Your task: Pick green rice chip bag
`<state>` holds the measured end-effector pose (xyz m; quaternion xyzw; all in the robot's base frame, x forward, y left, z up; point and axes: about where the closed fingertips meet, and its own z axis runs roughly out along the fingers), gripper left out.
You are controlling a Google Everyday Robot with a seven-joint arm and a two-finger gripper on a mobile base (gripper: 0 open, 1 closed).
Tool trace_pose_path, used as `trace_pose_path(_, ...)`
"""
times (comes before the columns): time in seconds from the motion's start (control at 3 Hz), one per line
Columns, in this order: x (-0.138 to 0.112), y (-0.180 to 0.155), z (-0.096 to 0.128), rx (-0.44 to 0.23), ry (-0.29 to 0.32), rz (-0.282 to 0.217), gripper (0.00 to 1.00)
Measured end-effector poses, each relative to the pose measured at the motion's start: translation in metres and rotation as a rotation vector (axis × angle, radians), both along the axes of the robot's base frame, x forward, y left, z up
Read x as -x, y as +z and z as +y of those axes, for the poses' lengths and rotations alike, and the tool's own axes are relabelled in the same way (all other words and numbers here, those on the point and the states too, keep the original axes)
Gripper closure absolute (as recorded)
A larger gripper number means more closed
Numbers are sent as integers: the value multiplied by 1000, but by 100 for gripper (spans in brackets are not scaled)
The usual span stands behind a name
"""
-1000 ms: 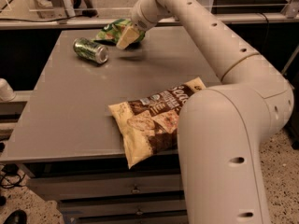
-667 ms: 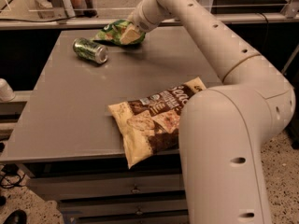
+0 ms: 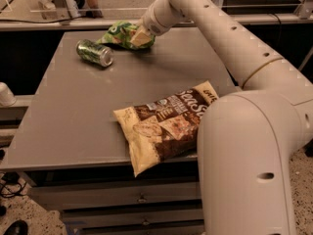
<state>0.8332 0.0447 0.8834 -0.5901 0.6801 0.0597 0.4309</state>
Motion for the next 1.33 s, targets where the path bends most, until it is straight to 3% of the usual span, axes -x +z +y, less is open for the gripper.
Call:
trace_pose_path(0.33, 12, 10, 0, -5, 22, -18, 100)
trace_pose_path(1.33, 51, 66, 21, -62, 106, -114, 100)
